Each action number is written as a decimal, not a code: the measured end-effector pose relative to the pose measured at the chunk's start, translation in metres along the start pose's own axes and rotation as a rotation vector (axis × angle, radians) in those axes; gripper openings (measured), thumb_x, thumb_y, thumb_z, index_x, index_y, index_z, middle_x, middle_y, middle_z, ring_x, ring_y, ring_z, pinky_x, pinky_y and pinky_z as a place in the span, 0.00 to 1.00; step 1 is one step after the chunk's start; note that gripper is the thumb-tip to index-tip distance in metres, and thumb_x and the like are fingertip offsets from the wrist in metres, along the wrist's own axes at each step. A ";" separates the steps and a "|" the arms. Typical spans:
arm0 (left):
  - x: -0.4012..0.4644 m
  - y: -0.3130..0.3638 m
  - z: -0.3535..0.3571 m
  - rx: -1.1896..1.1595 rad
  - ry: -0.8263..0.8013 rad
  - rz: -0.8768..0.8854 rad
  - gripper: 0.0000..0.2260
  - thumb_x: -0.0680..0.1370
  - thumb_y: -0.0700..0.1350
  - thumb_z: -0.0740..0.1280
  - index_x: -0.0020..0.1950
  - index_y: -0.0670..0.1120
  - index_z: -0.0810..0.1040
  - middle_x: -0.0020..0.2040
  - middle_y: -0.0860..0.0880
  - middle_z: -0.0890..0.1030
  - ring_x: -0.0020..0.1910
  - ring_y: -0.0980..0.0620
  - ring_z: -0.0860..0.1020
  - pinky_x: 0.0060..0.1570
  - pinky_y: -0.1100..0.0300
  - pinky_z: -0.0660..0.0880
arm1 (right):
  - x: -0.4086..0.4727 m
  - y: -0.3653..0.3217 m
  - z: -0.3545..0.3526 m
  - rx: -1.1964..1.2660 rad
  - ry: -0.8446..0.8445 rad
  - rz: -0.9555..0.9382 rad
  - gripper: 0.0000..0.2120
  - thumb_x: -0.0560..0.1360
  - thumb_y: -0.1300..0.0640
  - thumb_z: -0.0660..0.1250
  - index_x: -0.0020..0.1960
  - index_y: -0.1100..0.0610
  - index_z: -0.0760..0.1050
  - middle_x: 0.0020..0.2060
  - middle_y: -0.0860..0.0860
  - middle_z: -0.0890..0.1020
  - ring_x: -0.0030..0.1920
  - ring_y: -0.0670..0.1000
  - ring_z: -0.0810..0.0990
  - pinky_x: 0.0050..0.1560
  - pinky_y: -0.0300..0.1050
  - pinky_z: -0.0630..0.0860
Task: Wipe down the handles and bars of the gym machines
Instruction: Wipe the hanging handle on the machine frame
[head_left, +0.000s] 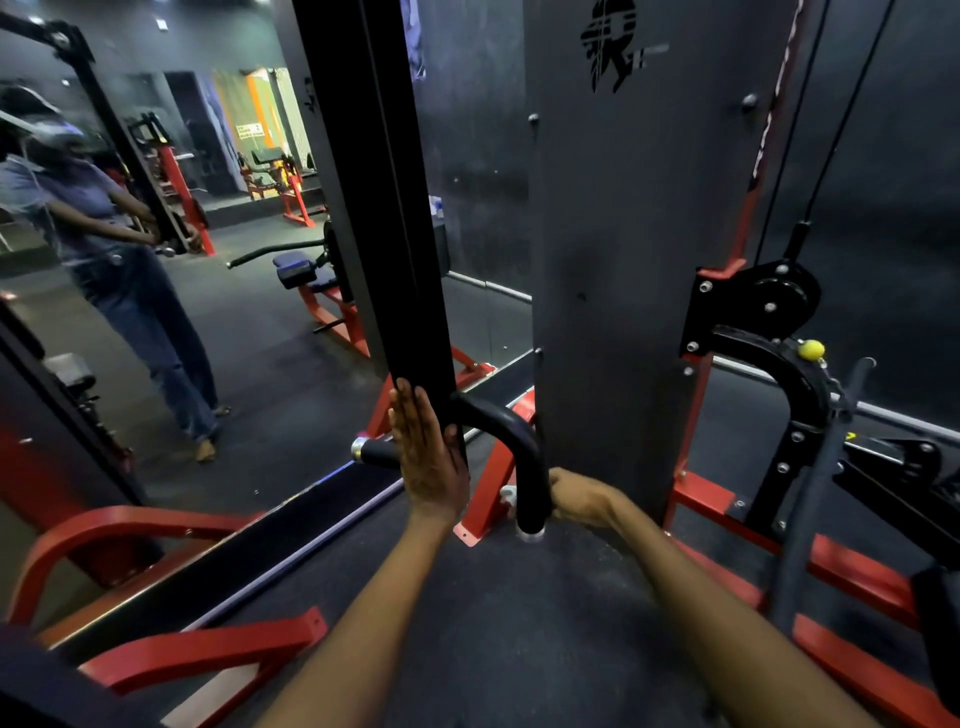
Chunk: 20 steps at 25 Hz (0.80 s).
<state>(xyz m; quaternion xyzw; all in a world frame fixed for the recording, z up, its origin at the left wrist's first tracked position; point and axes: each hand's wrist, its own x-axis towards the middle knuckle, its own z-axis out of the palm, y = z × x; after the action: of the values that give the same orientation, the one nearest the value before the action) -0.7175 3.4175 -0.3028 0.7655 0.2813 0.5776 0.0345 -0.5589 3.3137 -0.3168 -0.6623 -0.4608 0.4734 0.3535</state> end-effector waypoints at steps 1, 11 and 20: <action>0.001 0.001 -0.002 0.007 -0.006 0.001 0.25 0.84 0.50 0.45 0.78 0.50 0.36 0.78 0.54 0.36 0.78 0.53 0.39 0.76 0.55 0.41 | -0.003 -0.009 -0.004 0.090 -0.034 0.007 0.14 0.76 0.73 0.55 0.55 0.68 0.77 0.49 0.58 0.83 0.49 0.51 0.81 0.58 0.46 0.77; -0.001 0.005 -0.016 0.031 -0.102 -0.041 0.26 0.84 0.50 0.45 0.78 0.51 0.34 0.78 0.55 0.34 0.77 0.54 0.38 0.76 0.55 0.40 | -0.028 0.019 0.038 0.737 0.440 -0.273 0.08 0.78 0.56 0.64 0.51 0.60 0.78 0.45 0.55 0.79 0.49 0.51 0.78 0.50 0.44 0.76; -0.035 -0.006 -0.086 0.138 -0.380 -0.215 0.27 0.81 0.44 0.56 0.79 0.47 0.51 0.79 0.56 0.46 0.78 0.56 0.47 0.76 0.57 0.43 | -0.042 0.047 0.114 0.535 0.979 0.229 0.07 0.76 0.59 0.66 0.44 0.61 0.80 0.35 0.54 0.81 0.37 0.53 0.78 0.36 0.44 0.70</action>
<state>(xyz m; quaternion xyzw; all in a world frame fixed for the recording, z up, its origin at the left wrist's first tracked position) -0.8039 3.3831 -0.3066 0.8268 0.3886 0.3952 0.0956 -0.6596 3.2627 -0.3811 -0.7376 -0.0323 0.2468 0.6277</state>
